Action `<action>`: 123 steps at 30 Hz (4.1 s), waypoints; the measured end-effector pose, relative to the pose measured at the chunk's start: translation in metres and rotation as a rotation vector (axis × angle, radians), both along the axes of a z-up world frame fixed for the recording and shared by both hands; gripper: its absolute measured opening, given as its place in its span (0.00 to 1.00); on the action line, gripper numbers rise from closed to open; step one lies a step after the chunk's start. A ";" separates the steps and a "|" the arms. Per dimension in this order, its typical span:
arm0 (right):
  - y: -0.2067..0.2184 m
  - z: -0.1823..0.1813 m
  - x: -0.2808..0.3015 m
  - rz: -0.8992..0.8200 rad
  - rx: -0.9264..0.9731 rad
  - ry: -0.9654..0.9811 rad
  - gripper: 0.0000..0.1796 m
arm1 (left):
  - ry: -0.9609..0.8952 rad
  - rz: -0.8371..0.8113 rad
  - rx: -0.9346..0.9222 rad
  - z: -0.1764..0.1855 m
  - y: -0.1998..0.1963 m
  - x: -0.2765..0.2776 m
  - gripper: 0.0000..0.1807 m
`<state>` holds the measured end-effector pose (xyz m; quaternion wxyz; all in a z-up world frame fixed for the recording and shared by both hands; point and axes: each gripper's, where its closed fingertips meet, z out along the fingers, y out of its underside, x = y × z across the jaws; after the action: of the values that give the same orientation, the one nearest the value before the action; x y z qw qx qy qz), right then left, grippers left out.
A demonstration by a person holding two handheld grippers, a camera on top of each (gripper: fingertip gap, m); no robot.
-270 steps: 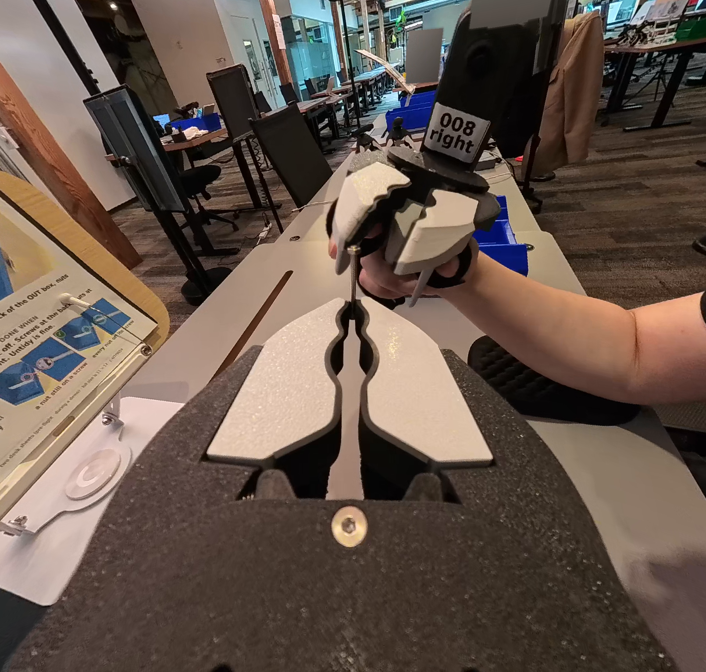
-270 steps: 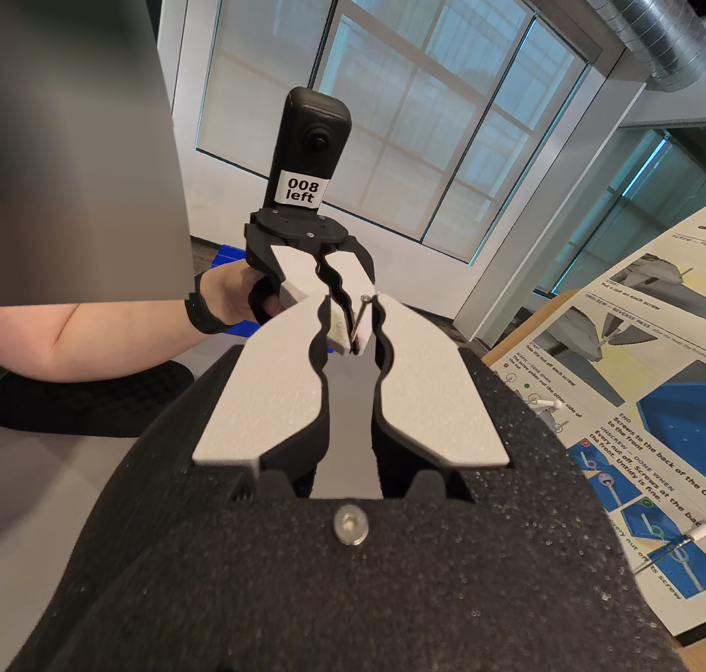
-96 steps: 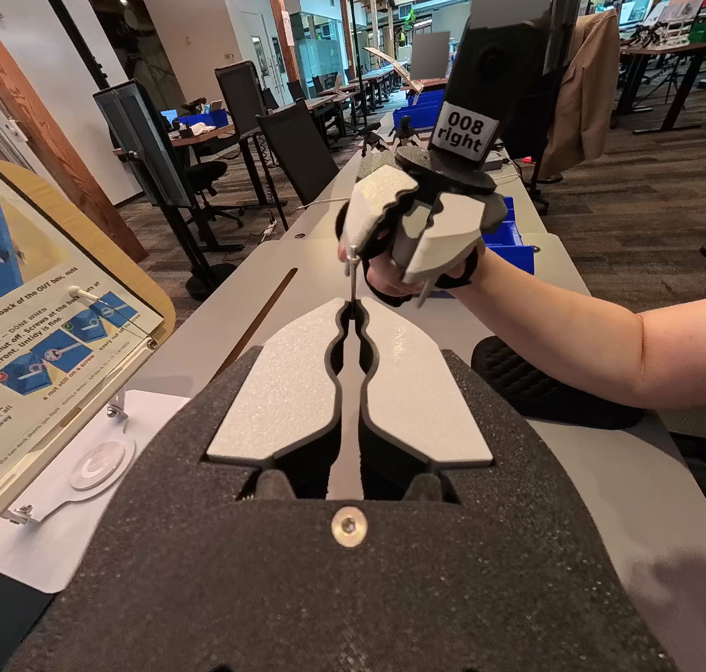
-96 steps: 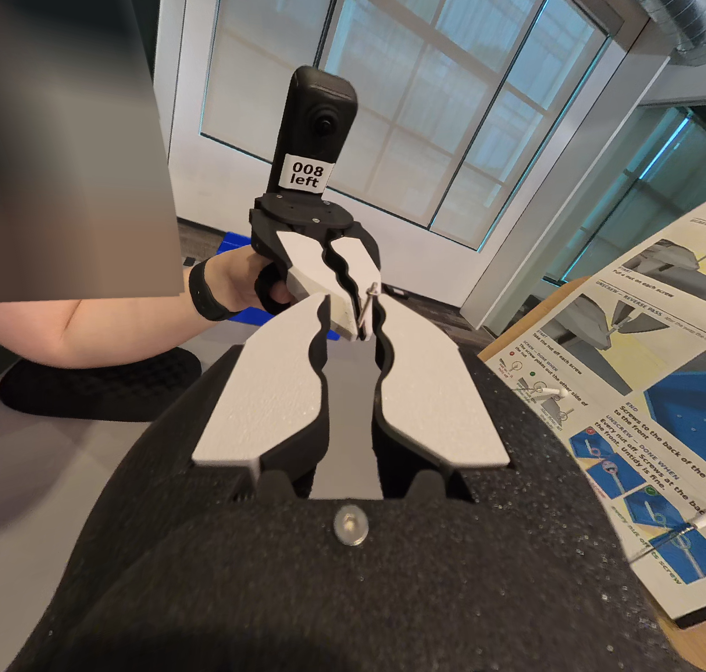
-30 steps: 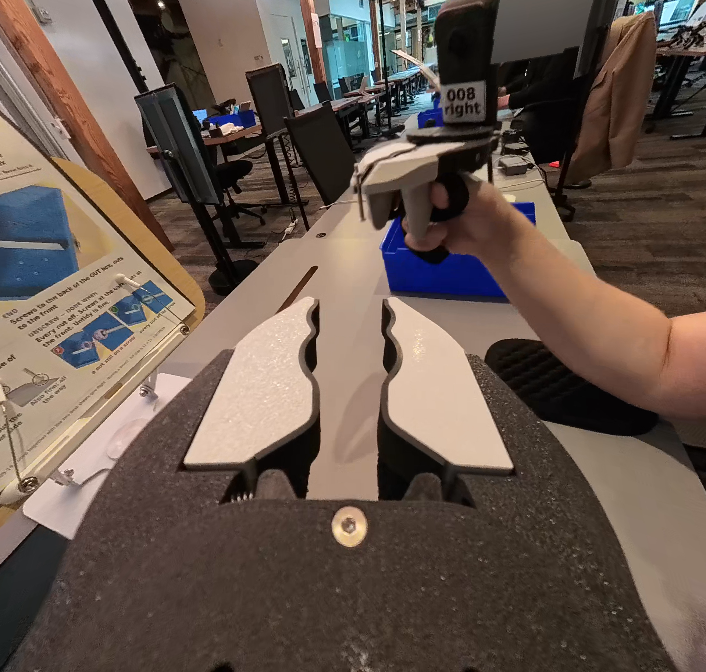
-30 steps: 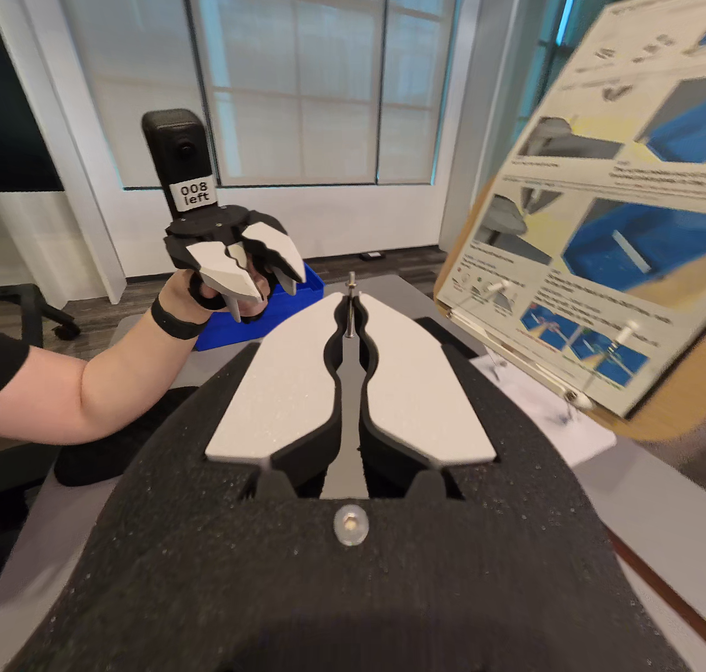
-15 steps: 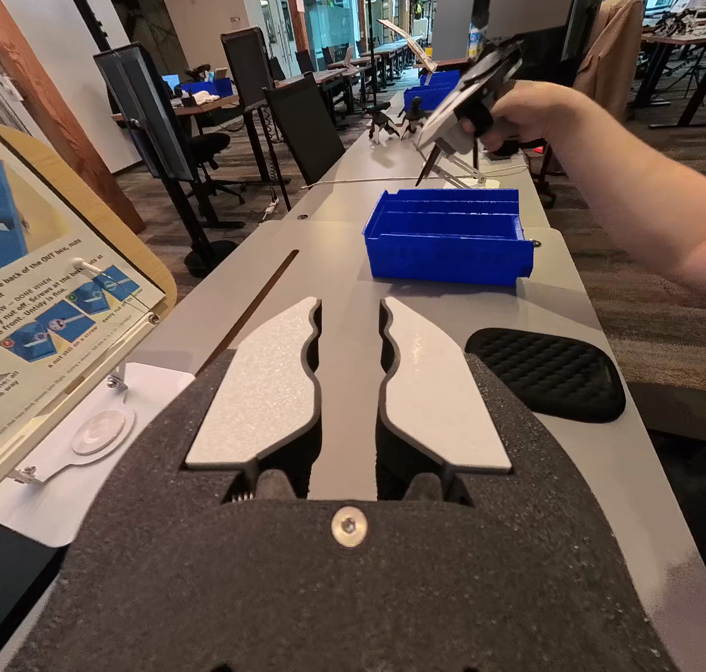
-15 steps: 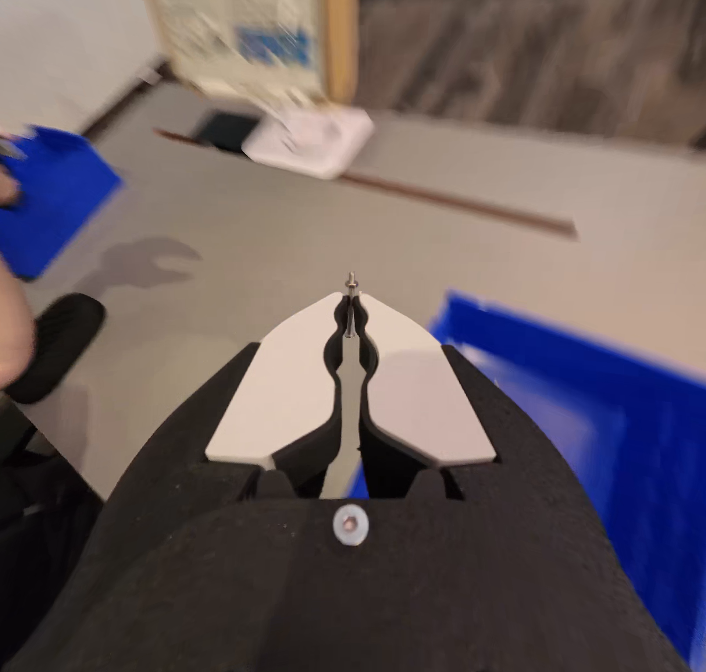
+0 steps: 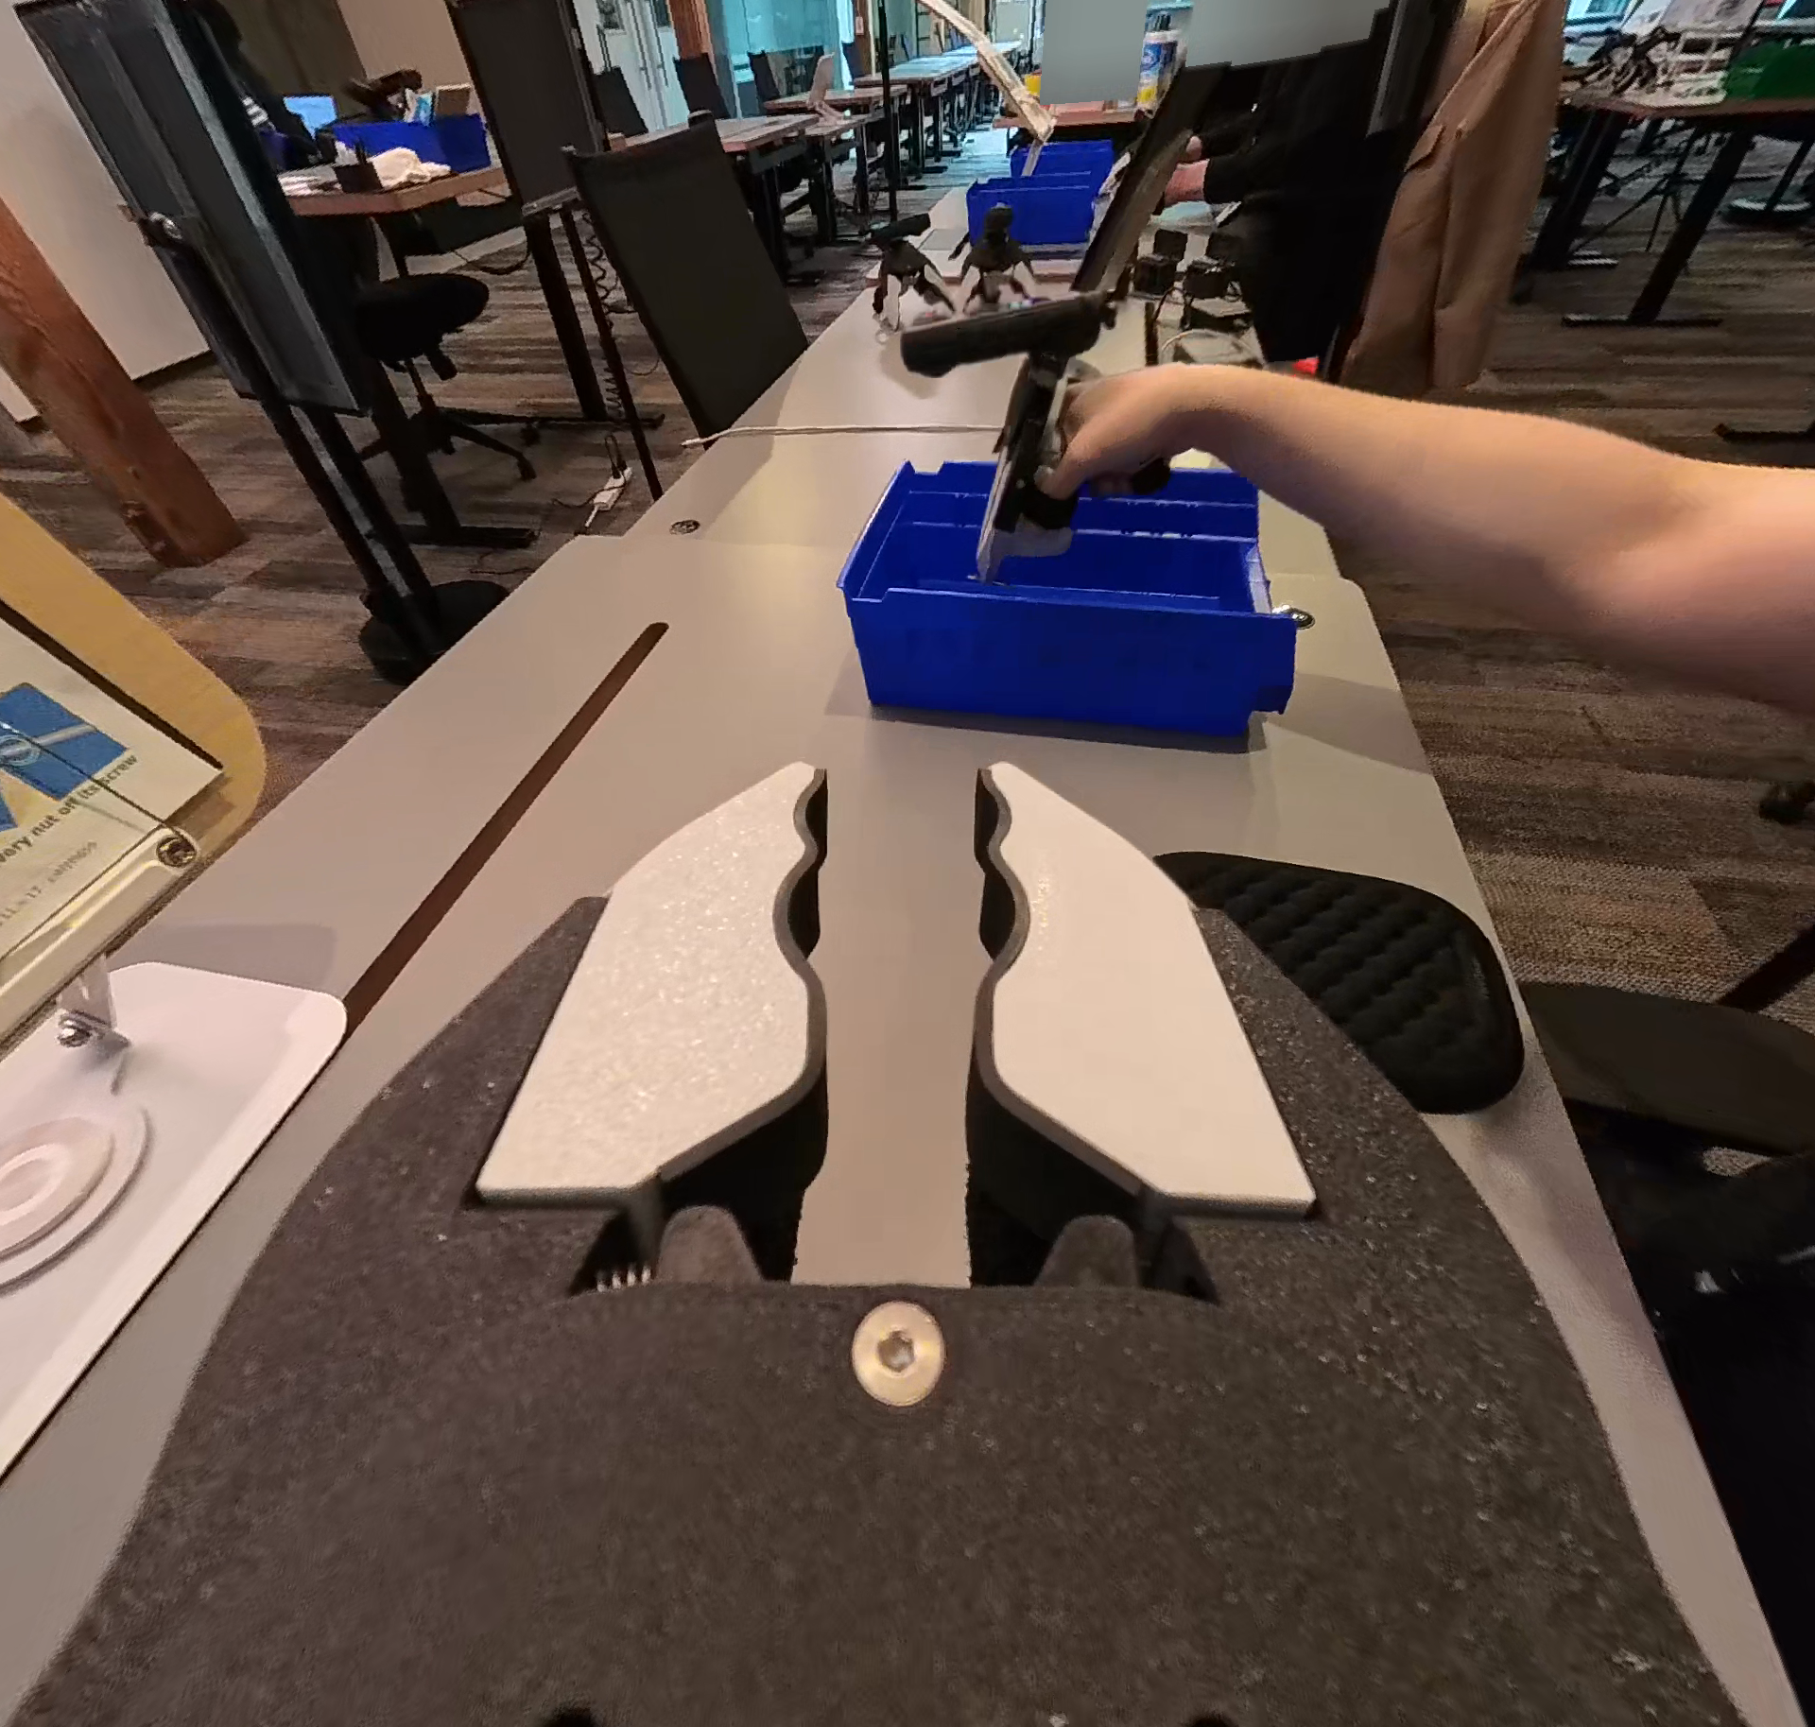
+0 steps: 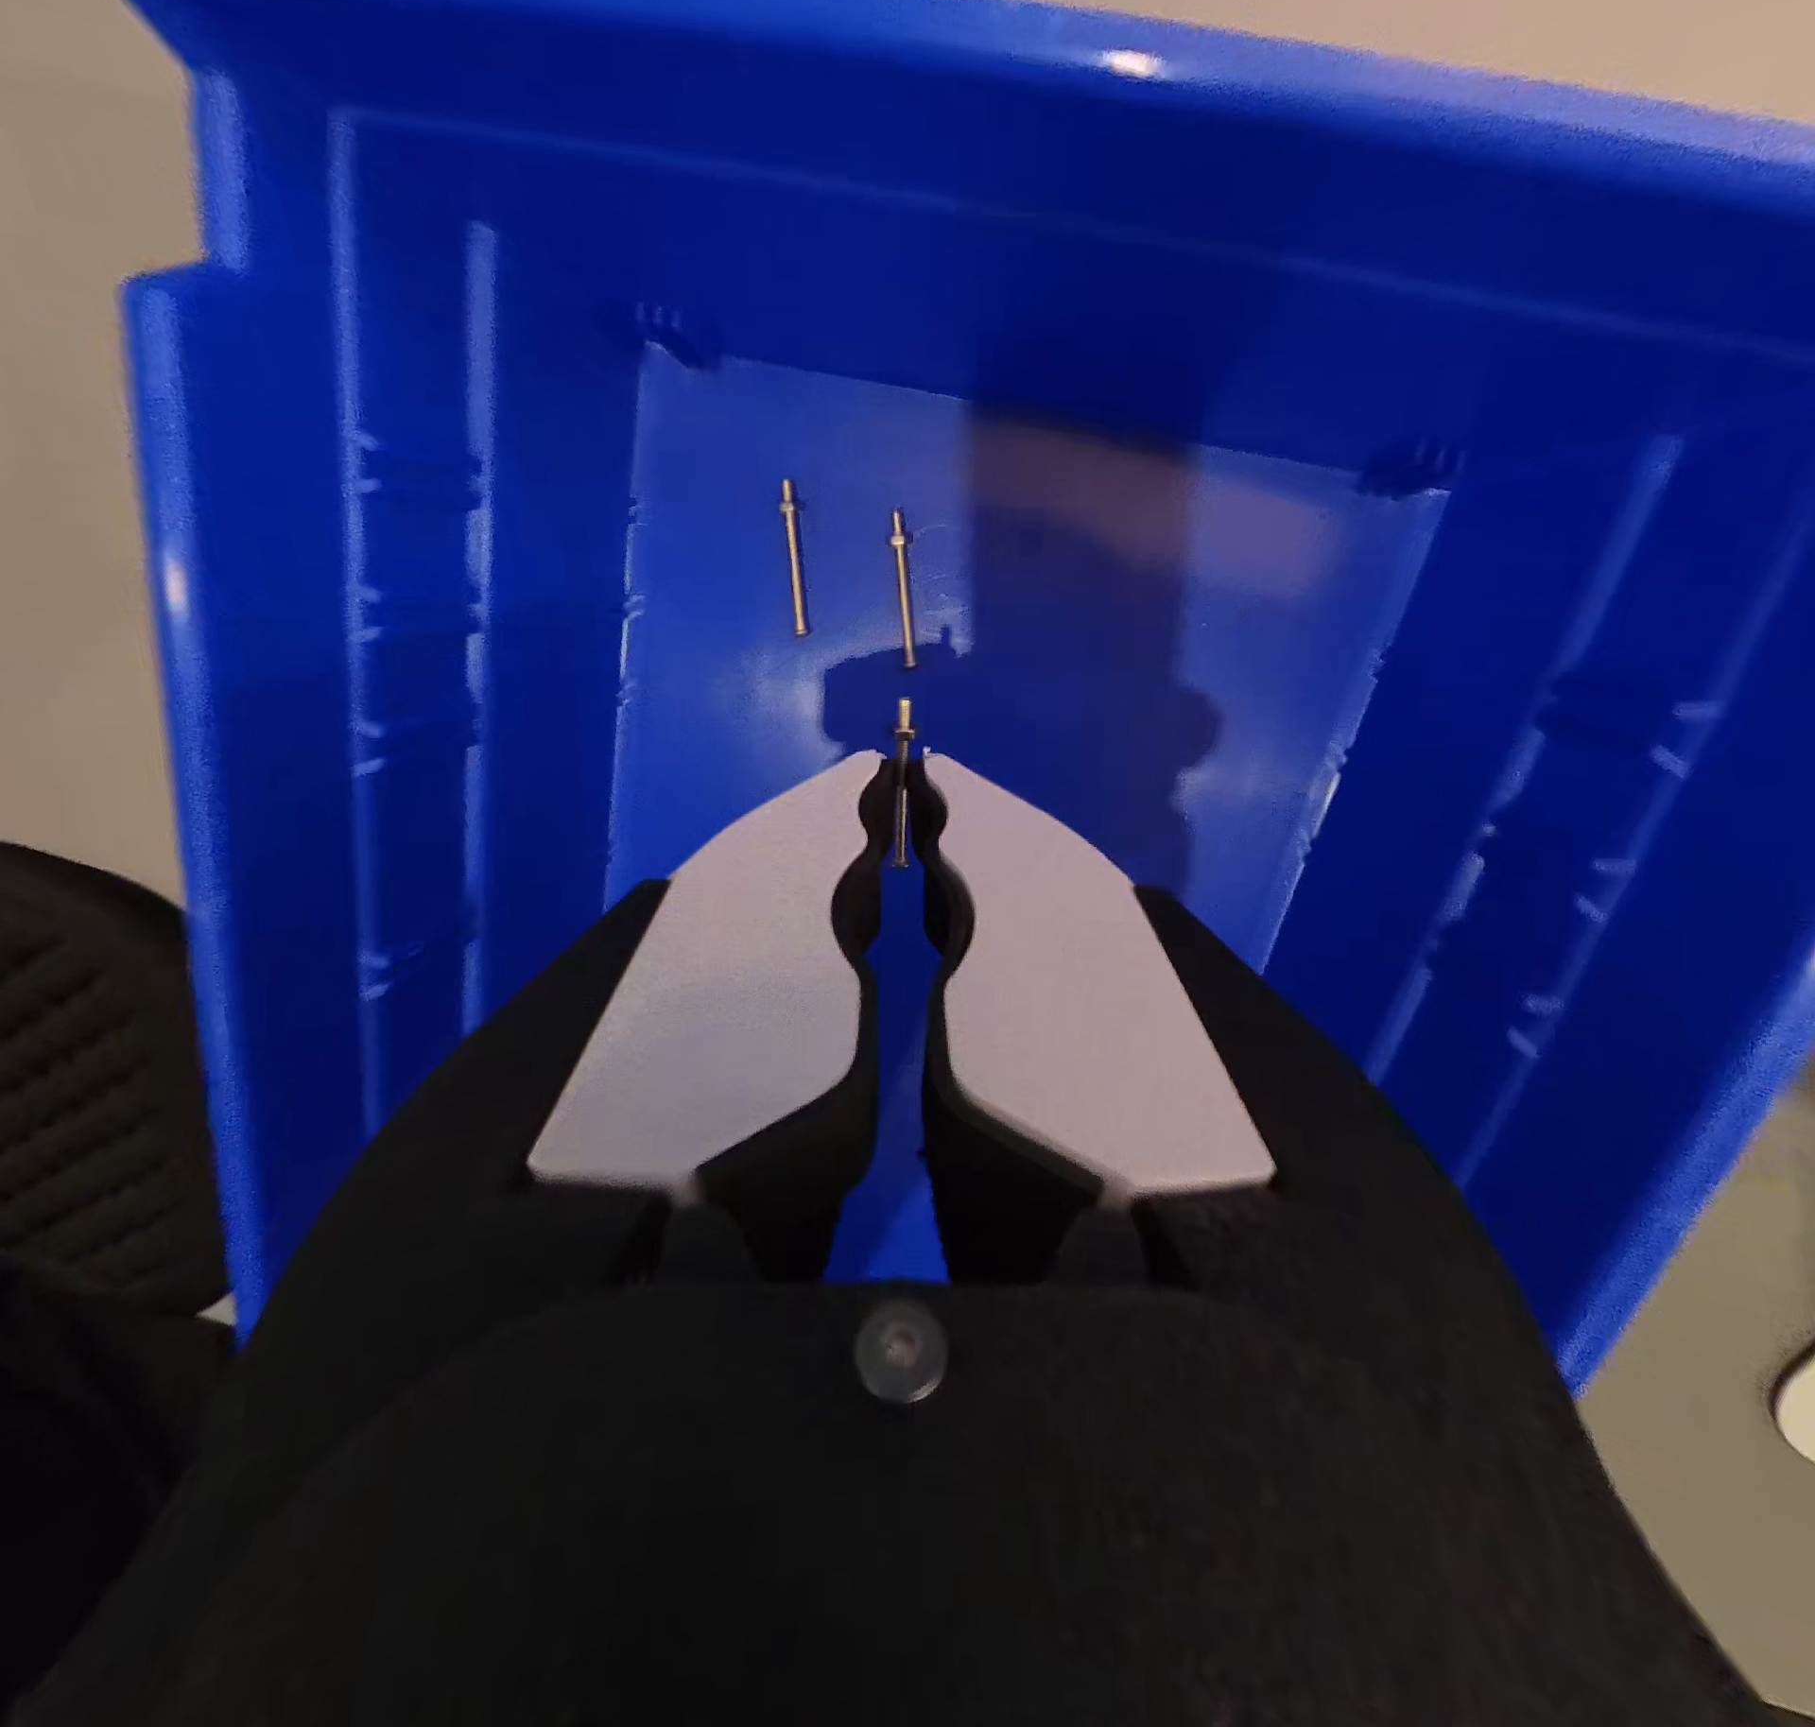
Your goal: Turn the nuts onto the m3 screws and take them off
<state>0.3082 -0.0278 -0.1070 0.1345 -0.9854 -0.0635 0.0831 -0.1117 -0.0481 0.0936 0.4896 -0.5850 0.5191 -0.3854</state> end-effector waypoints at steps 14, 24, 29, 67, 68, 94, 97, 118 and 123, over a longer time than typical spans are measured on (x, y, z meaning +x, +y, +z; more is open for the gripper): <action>0.027 -0.042 0.005 0.053 -0.112 -0.027 0.02 | 0.064 0.027 -0.030 -0.022 0.011 0.008 0.15; 0.031 -0.049 0.011 0.053 -0.111 -0.042 0.02 | 0.076 0.031 -0.024 -0.025 0.012 0.009 0.15; 0.032 -0.049 0.010 0.059 -0.100 -0.028 0.02 | 0.070 0.039 -0.036 -0.026 0.014 0.006 0.15; 0.008 0.274 -0.353 0.564 1.207 0.245 0.08 | 0.059 0.675 0.180 0.022 0.088 -0.106 0.14; 0.010 0.277 -0.365 0.581 1.236 0.262 0.07 | 0.056 0.707 0.195 0.024 0.090 -0.114 0.14; 0.072 0.228 -0.412 0.592 1.234 0.374 0.06 | -0.062 0.842 0.149 0.042 0.099 -0.190 0.13; 0.074 0.226 -0.412 0.588 1.223 0.393 0.06 | -0.056 0.858 0.154 0.048 0.094 -0.198 0.13; 0.086 0.189 -0.442 0.689 1.092 0.349 0.06 | 0.317 1.132 -0.116 -0.001 -0.020 -0.462 0.11; 0.088 0.181 -0.444 0.704 1.071 0.342 0.06 | 0.509 0.925 -0.280 -0.070 -0.023 -0.470 0.10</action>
<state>-0.1362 0.0605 0.0745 0.5789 -0.6757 -0.3919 0.2341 -0.5815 -0.0711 0.0240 0.3843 -0.8867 0.2536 -0.0414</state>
